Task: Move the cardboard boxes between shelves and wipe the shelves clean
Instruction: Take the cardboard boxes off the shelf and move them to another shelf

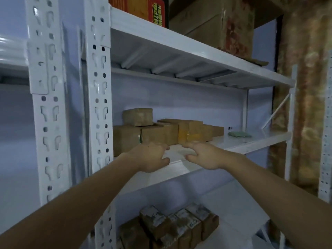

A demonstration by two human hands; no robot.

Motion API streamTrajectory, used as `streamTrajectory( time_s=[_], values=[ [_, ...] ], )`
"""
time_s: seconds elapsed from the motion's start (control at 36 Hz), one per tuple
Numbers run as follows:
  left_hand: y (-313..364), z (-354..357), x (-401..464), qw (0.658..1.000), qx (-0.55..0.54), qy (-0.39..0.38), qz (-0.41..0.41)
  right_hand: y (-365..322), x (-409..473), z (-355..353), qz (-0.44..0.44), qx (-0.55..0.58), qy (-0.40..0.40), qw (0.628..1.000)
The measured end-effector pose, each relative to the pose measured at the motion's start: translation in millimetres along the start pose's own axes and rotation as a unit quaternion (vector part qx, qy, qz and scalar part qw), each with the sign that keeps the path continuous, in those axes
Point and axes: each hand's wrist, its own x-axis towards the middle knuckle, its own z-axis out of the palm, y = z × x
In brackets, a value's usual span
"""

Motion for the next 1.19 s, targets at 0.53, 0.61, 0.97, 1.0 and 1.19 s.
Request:
streamTrajectory(
  time_s=[0.53, 0.61, 0.97, 1.0, 1.19],
  values=[
    [-58.8, -60.5, 97.6, 0.954, 0.075, 0.108, -0.268, 18.3, 206.1, -34.1, -0.161, 0.289, 0.085, 0.94],
    [-75.0, -69.1, 115.2, 0.936, 0.01, 0.151, -0.317, 6.6, 228.1, -46.7, -0.135, 0.349, 0.104, 0.921],
    [-130.5, -55.5, 193.0, 0.792, -0.392, 0.273, -0.381, -24.3, 327.9, -32.7, 0.03, 0.608, 0.034, 0.793],
    [-133.7, -52.7, 196.4, 0.787, -0.403, 0.269, -0.383, -23.3, 338.2, -28.2, 0.029, 0.617, 0.024, 0.786],
    [-150.1, -35.2, 212.0, 0.78, -0.416, 0.254, -0.391, -26.6, 336.6, -19.2, 0.017, 0.631, -0.038, 0.775]
  ],
)
